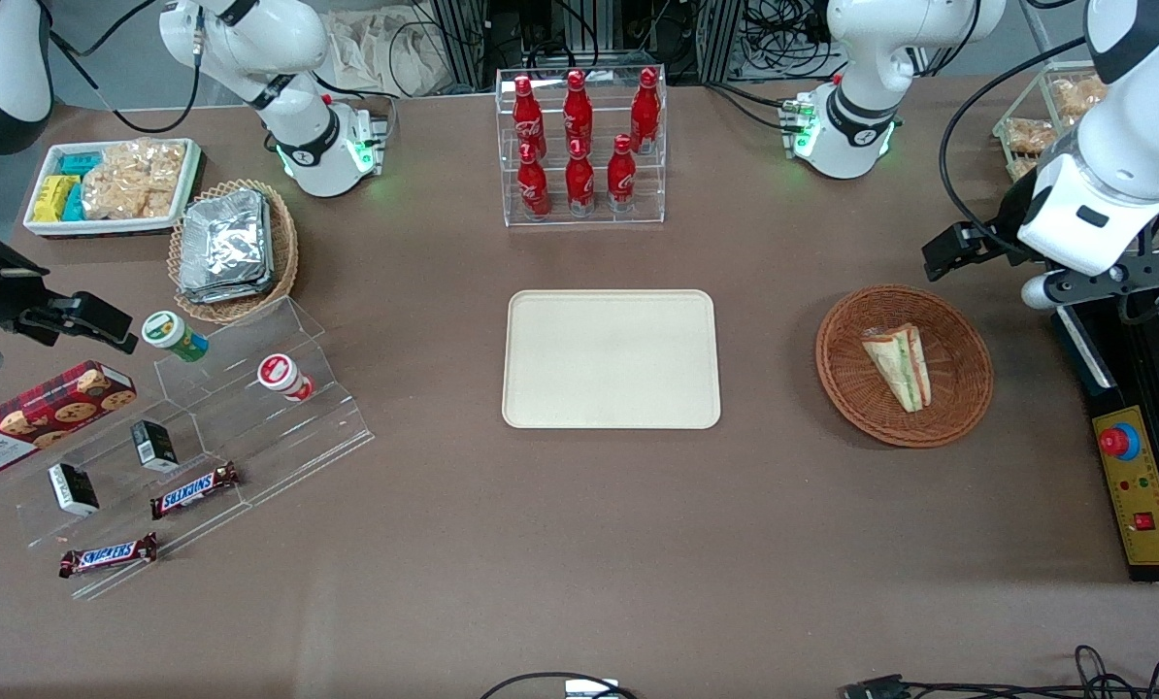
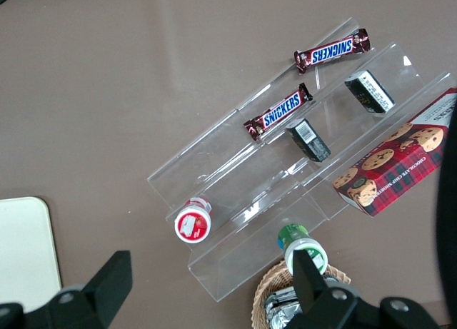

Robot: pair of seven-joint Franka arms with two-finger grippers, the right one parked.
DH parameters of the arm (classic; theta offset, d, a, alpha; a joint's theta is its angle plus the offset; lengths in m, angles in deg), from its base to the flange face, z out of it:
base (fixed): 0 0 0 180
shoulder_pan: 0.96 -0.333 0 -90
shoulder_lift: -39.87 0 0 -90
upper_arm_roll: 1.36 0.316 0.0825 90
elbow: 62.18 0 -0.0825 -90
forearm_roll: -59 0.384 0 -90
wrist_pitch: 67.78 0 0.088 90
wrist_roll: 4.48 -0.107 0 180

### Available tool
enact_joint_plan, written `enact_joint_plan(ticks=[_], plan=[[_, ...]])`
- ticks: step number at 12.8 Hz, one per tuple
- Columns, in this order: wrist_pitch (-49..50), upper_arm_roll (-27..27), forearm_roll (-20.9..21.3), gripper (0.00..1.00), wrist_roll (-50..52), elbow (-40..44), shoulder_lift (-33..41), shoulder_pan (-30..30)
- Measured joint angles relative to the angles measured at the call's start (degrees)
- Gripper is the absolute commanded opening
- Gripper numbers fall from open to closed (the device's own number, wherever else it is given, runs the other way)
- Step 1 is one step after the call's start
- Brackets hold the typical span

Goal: Place sandwich from basket to tray
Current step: 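Move the left gripper down over the wrapped sandwich in the wicker basket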

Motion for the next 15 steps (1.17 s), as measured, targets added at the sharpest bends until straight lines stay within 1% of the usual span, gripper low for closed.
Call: enact_joint_plan(ticks=[7, 10, 12, 15], plan=[[0.65, -0.01, 0.23, 1.00, -0.01, -0.12, -0.06, 0.13], [0.02, 0.77, 4.52, 1.00, 0.05, -3.79, -0.13, 0.01], [-5.03, 1.58, 6.08, 1.00, 0.05, -9.66, 1.02, -0.07], [-22.01, 4.48, 6.63, 1.00, -0.09, -27.61, 7.59, -0.07]])
